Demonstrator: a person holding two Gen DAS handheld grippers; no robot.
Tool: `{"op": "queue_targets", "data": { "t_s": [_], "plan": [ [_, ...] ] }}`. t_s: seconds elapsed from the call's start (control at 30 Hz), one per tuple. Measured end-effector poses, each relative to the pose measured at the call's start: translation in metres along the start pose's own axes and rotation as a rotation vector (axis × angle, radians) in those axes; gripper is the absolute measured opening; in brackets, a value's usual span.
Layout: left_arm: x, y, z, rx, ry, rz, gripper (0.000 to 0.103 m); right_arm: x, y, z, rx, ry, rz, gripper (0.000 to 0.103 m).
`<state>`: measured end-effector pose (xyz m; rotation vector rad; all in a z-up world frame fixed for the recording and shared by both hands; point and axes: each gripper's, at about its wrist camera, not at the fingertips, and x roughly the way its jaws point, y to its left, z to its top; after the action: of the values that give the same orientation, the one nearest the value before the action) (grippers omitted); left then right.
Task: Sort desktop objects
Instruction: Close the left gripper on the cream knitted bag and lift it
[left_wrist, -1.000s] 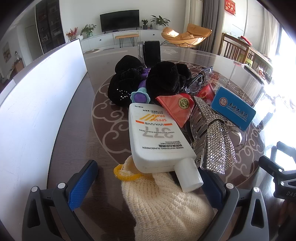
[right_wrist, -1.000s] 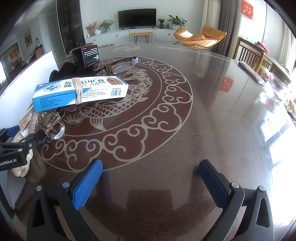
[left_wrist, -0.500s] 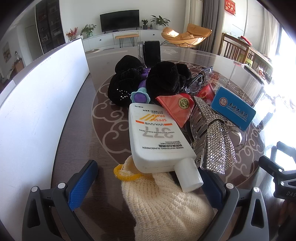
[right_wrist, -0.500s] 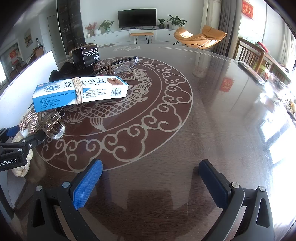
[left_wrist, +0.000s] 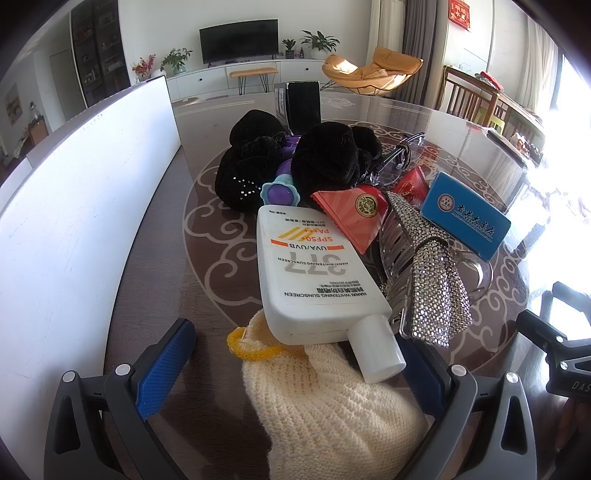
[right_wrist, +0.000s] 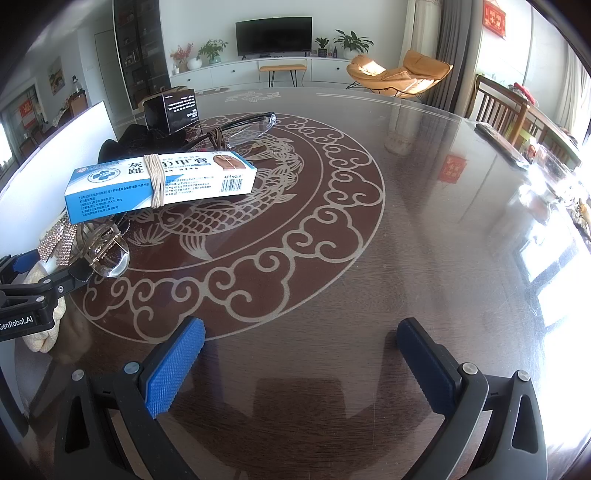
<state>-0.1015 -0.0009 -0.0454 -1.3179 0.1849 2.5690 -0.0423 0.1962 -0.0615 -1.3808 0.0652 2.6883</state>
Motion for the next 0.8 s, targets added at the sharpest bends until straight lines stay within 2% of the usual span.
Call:
{"op": "queue_targets", "data": {
  "t_s": [0.3, 0.37, 0.43, 0.53, 0.63, 0.77, 0.8],
  "plan": [
    [-0.001, 0.000, -0.001, 0.000, 0.014, 0.001, 0.103, 0.000, 0.000, -0.001, 0.000, 0.000, 0.000, 0.103],
    [-0.009, -0.002, -0.010, 0.014, 0.054, -0.010, 0.103, 0.000, 0.000, -0.001, 0.001, 0.000, 0.000, 0.103],
    [-0.022, -0.003, -0.029, 0.058, 0.047, -0.041, 0.103, 0.000, 0.000, -0.001, 0.001, 0.001, 0.000, 0.103],
    [-0.032, 0.000, -0.043, 0.067, 0.037, -0.062, 0.103, 0.000, 0.000, -0.001, 0.001, 0.001, 0.001, 0.103],
    [-0.036, 0.003, -0.041, 0.043, 0.012, -0.071, 0.103, 0.000, 0.000, -0.001, 0.001, 0.001, 0.001, 0.103],
    [-0.028, 0.000, -0.033, 0.015, 0.037, -0.093, 0.103, -0.001, 0.000, -0.001, 0.001, 0.001, 0.001, 0.103],
    [-0.030, -0.001, -0.032, 0.009, 0.021, -0.096, 0.100, 0.000, 0.000, 0.000, 0.001, 0.001, 0.001, 0.103]
  ]
}}
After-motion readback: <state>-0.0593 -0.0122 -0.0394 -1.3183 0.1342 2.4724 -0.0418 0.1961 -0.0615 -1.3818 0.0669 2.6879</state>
